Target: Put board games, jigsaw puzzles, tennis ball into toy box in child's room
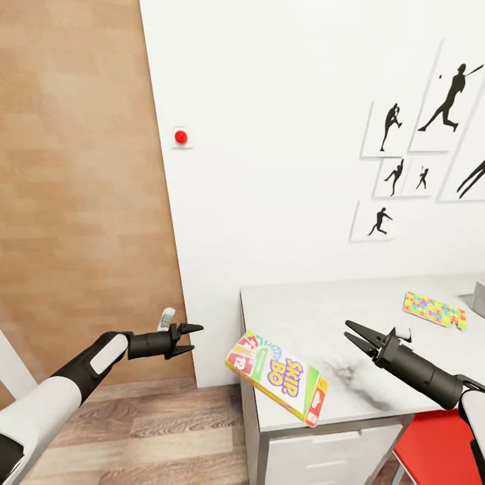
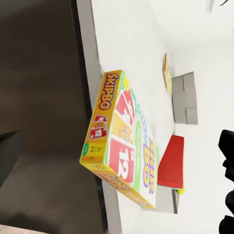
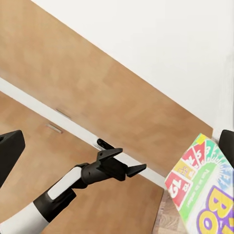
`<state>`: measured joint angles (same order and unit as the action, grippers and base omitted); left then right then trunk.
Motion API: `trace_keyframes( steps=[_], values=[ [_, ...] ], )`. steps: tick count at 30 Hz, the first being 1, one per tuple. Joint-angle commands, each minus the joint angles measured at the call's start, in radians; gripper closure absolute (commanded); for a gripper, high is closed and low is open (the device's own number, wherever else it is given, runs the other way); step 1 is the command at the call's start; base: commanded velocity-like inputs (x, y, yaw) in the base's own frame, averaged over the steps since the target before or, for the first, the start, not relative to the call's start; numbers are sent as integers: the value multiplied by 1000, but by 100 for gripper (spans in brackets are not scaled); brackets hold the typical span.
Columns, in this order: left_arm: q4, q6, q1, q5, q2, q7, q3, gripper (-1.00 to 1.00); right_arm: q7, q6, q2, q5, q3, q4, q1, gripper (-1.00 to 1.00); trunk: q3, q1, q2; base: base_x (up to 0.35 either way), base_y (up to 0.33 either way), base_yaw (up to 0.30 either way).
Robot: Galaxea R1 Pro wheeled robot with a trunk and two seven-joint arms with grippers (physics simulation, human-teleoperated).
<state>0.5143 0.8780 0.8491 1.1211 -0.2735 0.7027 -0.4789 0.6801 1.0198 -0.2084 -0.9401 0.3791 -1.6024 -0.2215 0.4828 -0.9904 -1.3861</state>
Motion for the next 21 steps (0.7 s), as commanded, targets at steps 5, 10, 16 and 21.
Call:
trace_keyframes(
  steps=[5,10,16,21],
  values=[
    [0,2,1,3,-1,4,-5,-100,5,5,-1,4,1,1,-1,-100,17,-19,-36,0,0,0],
    [0,2,1,3,-1,4,-4,-100,5,5,0,3,1,1,-1,-100,33,-38,-71,0,0,0],
    [0,1,1,4,0,4,-4,-100,5,5,0,4,2,1,-1,-100,51,-61,-113,0,0,0],
    [0,-1,2,4,1,4,-5,-100,5,5,0,4,2,1,-1,-100,67,-81,-148,0,0,0]
  ],
)
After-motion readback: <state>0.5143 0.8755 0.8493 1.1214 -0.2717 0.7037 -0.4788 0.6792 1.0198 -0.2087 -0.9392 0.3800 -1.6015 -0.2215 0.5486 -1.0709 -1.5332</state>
